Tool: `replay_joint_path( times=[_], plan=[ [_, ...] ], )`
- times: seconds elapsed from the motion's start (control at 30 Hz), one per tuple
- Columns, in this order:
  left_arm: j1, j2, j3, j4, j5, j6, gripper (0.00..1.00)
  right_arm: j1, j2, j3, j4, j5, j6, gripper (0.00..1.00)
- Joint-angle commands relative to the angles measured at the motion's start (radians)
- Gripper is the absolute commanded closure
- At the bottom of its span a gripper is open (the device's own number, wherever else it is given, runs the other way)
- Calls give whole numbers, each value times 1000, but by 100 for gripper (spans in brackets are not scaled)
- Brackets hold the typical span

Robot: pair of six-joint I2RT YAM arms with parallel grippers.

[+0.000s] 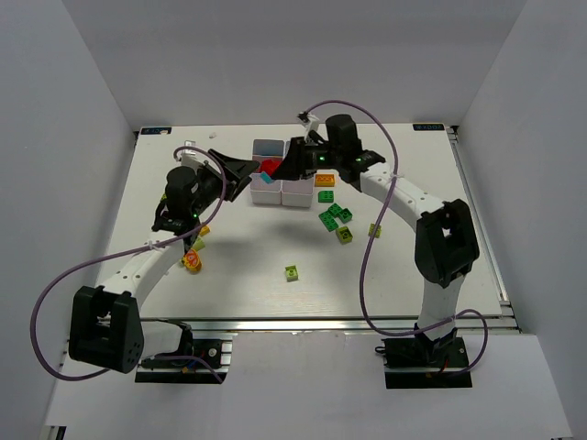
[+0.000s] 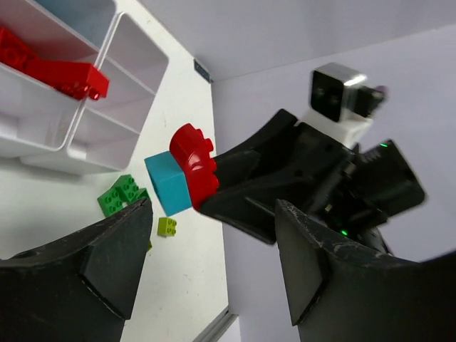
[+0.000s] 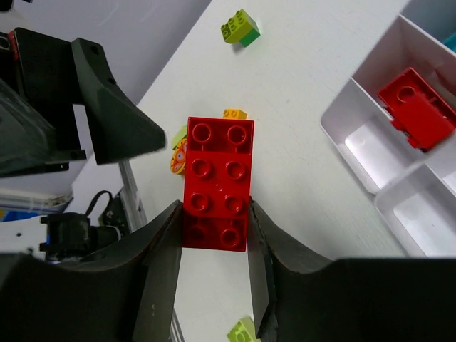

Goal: Sort the legos into containers by color

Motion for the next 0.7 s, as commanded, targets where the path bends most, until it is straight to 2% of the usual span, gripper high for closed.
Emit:
replay_joint_path(
  times=[0.0, 0.13, 0.2, 0.33, 0.43, 0.67],
  plan=[
    [15, -46, 12, 77, 39, 47, 21, -71, -82, -53, 201, -168, 94, 100],
    [24, -38, -17, 207, 95, 54, 21, -127, -94, -125, 391, -317, 241, 100],
    [23, -28, -55, 289, 125, 39, 21, -141, -94, -153, 456, -334, 316, 100],
    [24, 35, -117, 607, 248, -51, 21, -147, -101, -176, 523, -363, 395, 100],
    [24, 72, -128, 715, 302, -85, 21, -147, -108, -184, 562, -361, 435, 100],
    [24, 112, -123, 809, 326, -124, 22, -142, -124, -191, 600, -360, 469, 100]
  ],
)
